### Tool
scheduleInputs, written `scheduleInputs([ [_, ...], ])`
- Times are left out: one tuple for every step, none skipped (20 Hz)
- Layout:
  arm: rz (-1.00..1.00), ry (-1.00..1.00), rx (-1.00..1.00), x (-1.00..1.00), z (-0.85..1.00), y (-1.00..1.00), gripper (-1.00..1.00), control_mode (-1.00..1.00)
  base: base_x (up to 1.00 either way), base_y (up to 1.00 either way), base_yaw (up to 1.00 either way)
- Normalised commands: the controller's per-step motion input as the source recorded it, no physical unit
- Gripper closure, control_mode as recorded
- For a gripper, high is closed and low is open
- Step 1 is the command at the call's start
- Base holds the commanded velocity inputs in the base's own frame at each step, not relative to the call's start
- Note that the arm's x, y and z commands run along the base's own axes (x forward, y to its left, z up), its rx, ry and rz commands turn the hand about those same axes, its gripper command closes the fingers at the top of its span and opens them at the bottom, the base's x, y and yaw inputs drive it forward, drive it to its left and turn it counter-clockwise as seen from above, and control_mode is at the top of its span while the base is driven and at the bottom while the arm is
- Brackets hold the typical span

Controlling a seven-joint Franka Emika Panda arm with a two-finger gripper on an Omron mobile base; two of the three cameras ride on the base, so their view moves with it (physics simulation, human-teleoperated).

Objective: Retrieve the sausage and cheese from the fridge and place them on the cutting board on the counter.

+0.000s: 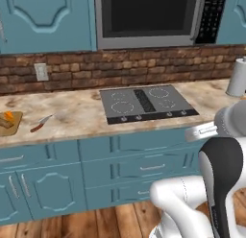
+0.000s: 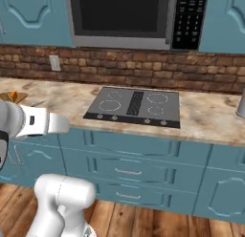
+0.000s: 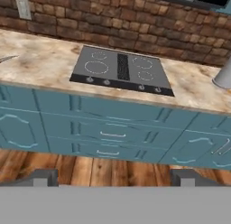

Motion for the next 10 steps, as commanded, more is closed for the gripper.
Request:
scheduleInputs([
  [0.0,0.0,0.0,0.0,0.0,0.0,-1.0,1.0,-0.21,-1.0,-0.14],
  [0.0,0.0,0.0,0.0,0.0,0.0,-1.0,1.0,-0.16,-1.0,-0.14],
  [0.0,0.0,0.0,0.0,0.0,0.0,-1.0,1.0,-0.11,-1.0,-0.13],
  [0.0,0.0,0.0,0.0,0.0,0.0,-1.0,1.0,-0.11,-1.0,-0.12],
  [0.0,0.0,0.0,0.0,0.0,0.0,-1.0,1.0,-0.07,-1.0,-0.12],
  [0.0,0.0,0.0,0.0,0.0,0.0,-1.0,1.0,-0.07,-1.0,-0.11],
  [0.0,0.0,0.0,0.0,0.0,0.0,-1.0,1.0,-0.06,-1.0,-0.1],
  [0.0,0.0,0.0,0.0,0.0,0.0,-1.0,1.0,-0.02,-1.0,-0.1],
  [0.0,0.0,0.0,0.0,0.0,0.0,-1.0,1.0,-0.04,-1.0,-0.09],
  [0.0,0.0,0.0,0.0,0.0,0.0,-1.0,1.0,0.0,-1.0,-0.04],
])
